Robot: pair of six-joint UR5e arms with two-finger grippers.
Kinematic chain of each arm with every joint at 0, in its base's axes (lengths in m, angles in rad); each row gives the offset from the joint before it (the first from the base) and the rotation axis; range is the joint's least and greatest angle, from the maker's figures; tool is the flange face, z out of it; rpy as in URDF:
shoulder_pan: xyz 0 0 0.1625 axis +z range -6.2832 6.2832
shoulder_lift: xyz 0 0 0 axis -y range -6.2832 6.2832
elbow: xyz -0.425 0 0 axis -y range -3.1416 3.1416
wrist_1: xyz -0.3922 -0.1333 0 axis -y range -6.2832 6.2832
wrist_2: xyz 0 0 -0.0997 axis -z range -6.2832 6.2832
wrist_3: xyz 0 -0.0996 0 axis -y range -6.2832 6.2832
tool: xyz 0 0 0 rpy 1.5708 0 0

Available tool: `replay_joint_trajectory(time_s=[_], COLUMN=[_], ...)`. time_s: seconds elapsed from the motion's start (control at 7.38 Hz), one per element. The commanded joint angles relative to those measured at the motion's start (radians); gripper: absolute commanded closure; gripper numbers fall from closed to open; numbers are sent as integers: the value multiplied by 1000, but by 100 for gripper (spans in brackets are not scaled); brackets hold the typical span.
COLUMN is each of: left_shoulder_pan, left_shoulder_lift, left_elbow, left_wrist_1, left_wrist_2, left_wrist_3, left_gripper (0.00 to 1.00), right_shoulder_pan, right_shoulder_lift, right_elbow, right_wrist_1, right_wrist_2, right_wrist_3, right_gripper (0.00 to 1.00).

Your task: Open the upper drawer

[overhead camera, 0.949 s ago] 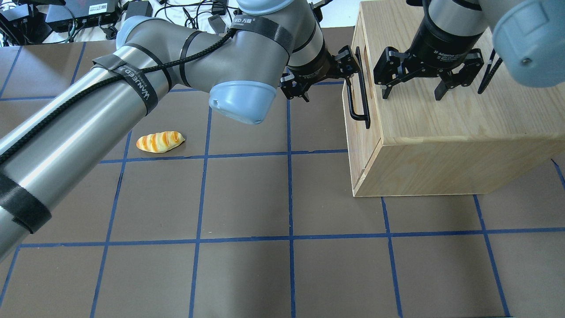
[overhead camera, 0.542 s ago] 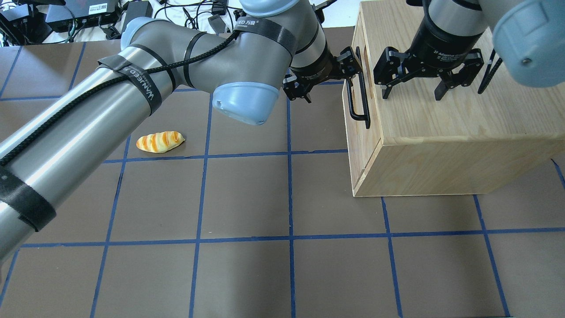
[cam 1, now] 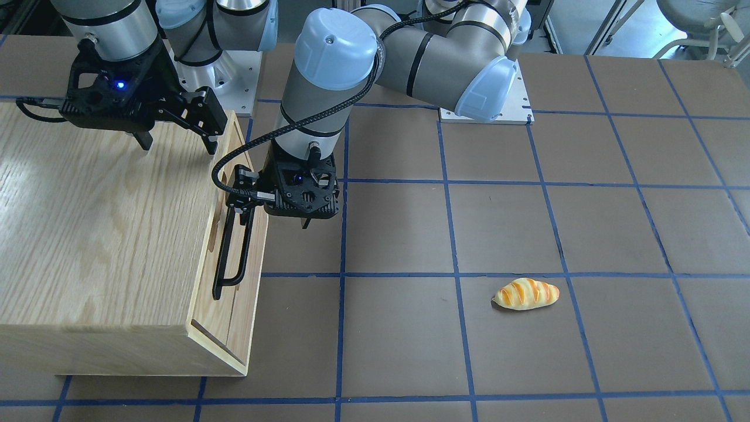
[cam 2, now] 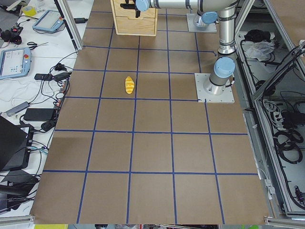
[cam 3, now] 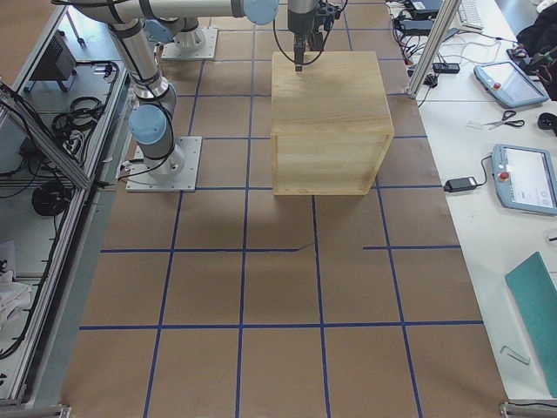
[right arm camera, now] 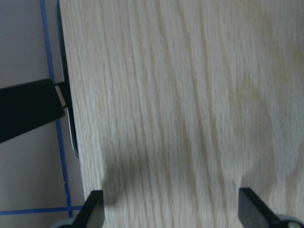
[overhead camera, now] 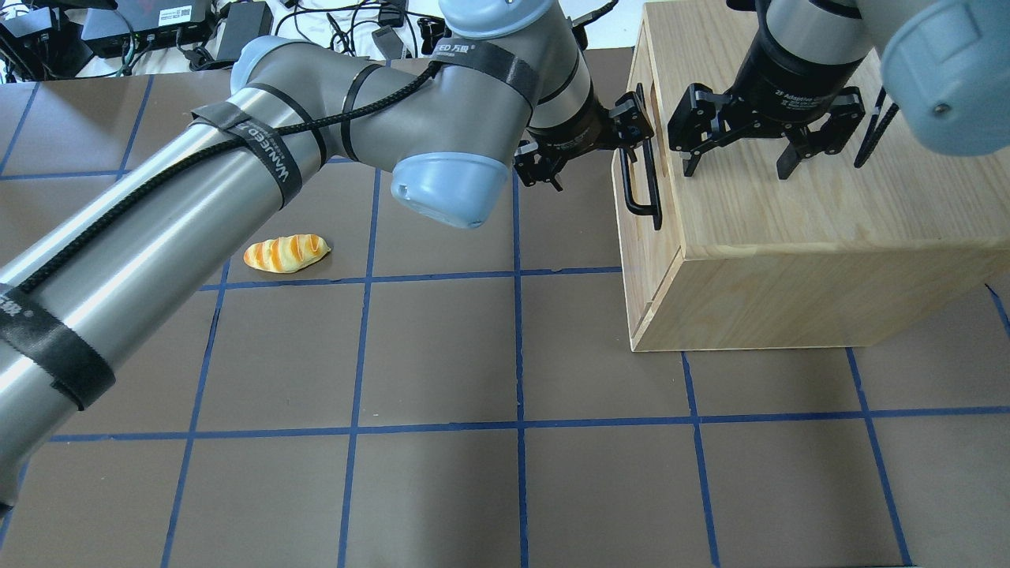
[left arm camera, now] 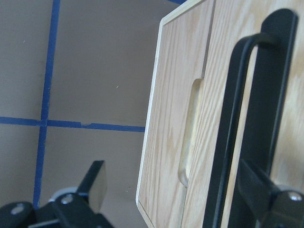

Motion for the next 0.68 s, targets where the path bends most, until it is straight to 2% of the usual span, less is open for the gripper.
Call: replay_joint_trajectory(time_s=[0.0, 0.54], left_shoulder_pan=[-3, -3], left_shoulder_lift=[-9, -26], left_elbow=[0, -2], left_wrist_1=[3, 12], left_wrist_2=[0, -29], left_wrist_3=[-1, -7], left_gripper=[0, 0], right_shoulder_pan=[0, 0], right_shoulder_lift=[0, 0], right_elbow=[0, 0], right_wrist_1=[0, 0], right_wrist_2=[0, -1], right_wrist_3=[0, 0], right_gripper=[0, 0])
